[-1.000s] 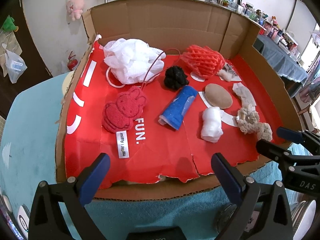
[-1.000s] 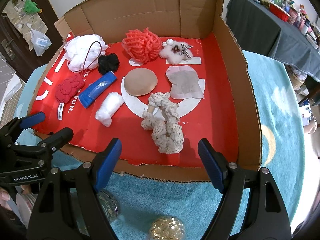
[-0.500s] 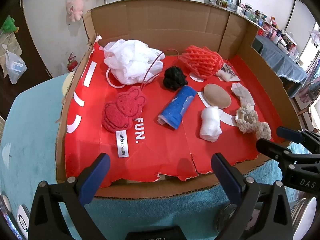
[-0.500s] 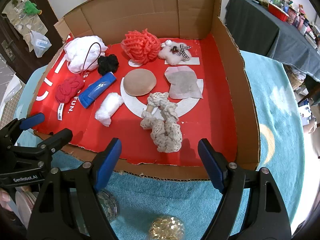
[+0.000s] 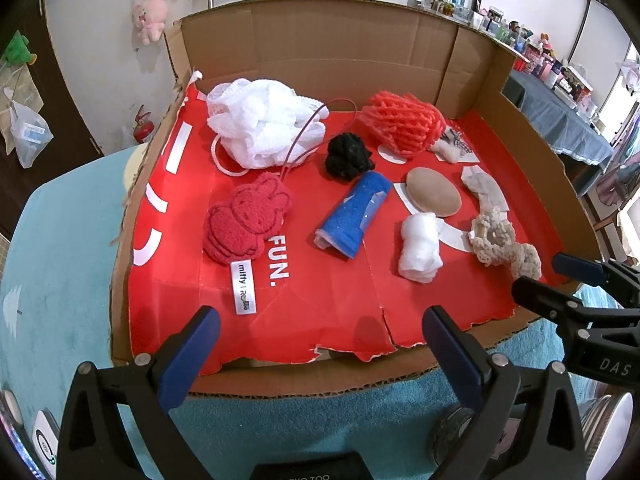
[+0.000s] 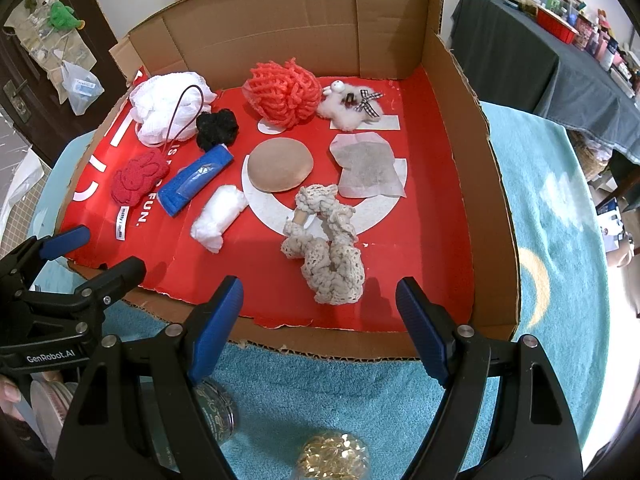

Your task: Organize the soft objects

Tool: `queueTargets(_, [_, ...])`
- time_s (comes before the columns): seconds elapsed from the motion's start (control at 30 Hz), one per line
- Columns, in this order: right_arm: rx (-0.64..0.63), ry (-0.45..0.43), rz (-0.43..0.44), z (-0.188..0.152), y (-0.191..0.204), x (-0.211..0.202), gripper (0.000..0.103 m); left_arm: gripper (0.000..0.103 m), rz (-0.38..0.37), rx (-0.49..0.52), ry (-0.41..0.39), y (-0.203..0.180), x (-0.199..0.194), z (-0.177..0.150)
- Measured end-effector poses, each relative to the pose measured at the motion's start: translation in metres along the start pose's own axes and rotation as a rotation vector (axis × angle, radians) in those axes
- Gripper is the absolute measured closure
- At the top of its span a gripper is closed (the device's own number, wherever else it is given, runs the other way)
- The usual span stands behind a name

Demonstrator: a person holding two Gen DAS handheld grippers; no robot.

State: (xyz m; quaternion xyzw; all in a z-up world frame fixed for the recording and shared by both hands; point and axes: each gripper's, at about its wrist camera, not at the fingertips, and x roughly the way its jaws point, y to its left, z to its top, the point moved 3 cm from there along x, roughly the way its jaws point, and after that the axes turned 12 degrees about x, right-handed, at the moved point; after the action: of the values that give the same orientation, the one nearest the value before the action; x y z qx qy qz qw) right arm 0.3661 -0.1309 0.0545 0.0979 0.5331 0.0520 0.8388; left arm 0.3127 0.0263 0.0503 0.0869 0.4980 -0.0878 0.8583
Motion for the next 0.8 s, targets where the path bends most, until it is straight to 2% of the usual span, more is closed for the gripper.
queueTargets(0.8, [-0.003,-0.008,-0.002,-0.0011,0.0007,-0.0012,0.025,0.000,0.006,0.008,0.000,0.0001,-0.0008,-0.0006])
